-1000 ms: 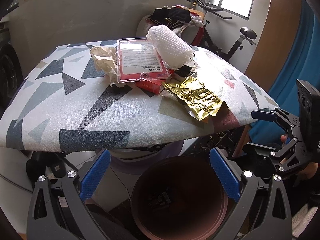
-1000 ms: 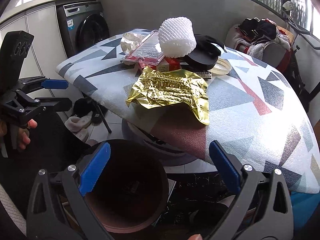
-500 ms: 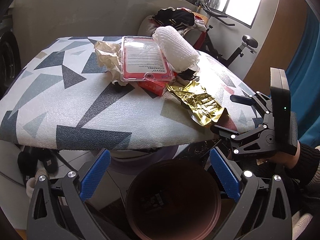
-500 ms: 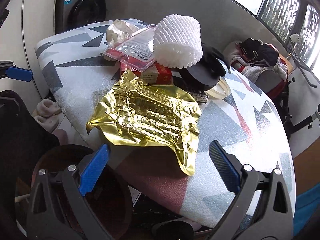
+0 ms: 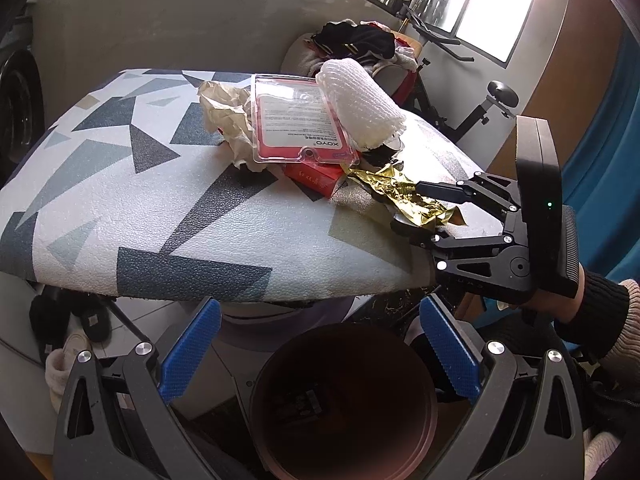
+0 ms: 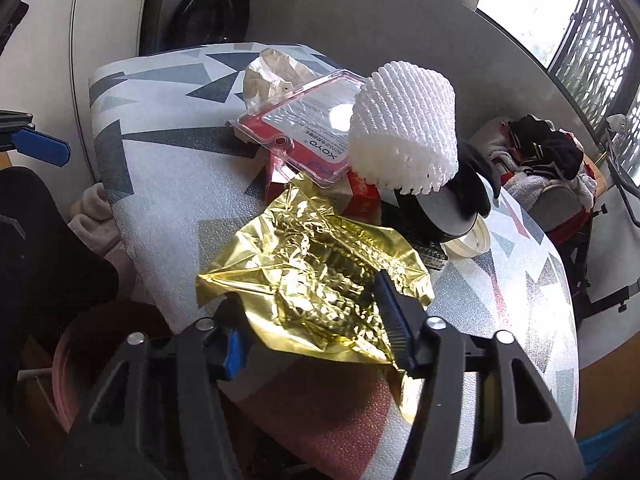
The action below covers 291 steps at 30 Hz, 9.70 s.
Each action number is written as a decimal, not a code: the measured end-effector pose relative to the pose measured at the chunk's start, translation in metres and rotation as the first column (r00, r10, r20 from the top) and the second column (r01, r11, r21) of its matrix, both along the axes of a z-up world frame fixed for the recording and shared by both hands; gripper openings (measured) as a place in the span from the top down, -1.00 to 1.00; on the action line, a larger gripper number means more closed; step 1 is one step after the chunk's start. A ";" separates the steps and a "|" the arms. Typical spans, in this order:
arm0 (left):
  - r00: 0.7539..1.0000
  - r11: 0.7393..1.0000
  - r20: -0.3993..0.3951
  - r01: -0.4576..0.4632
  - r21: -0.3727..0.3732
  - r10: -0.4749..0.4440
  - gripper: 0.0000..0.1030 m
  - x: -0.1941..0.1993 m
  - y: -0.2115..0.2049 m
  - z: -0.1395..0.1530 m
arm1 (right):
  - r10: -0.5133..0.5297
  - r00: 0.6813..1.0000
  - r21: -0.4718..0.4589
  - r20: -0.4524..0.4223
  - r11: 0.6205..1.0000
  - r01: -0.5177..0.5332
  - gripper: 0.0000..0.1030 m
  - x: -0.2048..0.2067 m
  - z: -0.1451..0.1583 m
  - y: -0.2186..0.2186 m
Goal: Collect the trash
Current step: 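Grasp the gold foil wrapper with the right gripper and lift it, then grasp the crumpled paper with the left gripper while the right gripper holds the foil, then lower the foil into the bin and open the right gripper while the left drops the paper, then move the right gripper back over the ironing board, then grasp the white foam net with the right gripper while the left grasps the red phone box, then carry the phone case box over the bin with the left gripper while the right carries the net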
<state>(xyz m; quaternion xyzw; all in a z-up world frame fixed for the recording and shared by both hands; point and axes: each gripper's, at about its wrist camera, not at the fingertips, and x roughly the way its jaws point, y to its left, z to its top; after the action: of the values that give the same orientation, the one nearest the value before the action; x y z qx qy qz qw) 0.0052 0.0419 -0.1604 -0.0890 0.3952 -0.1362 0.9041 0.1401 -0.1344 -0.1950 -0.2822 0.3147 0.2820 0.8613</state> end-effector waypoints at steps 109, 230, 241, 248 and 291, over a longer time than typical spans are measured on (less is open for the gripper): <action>0.985 0.983 0.008 0.172 -0.068 -0.172 -0.55 -0.004 -0.012 0.026 | -0.071 0.971 0.543 -0.226 0.819 0.186 0.72 -0.091 0.090 -0.115; 0.905 0.865 -0.318 -0.383 -0.324 0.282 0.18 0.198 0.121 -0.023 | -0.130 0.974 0.526 -0.184 0.824 0.209 0.29 0.048 0.084 -0.080; 0.910 0.913 -0.307 -0.350 -0.209 0.279 0.50 0.234 0.103 -0.023 | -0.149 0.972 0.529 -0.182 0.819 0.224 0.29 0.030 0.082 -0.098; 0.948 0.965 -0.216 -0.253 -0.062 0.235 0.91 0.232 0.088 0.002 | -0.145 0.971 0.525 -0.189 0.821 0.225 0.29 0.023 0.079 -0.099; 0.905 0.906 0.036 0.422 0.043 -0.423 0.92 0.015 -0.067 0.032 | -0.196 0.964 0.537 -0.180 0.802 0.263 0.29 -0.061 0.088 -0.136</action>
<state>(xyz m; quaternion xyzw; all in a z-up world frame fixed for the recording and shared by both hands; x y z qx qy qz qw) 0.0198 -0.0246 -0.1281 0.0174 0.3871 -0.3238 0.8631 0.0790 -0.2705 -0.1065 0.0374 0.3003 0.2706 0.9139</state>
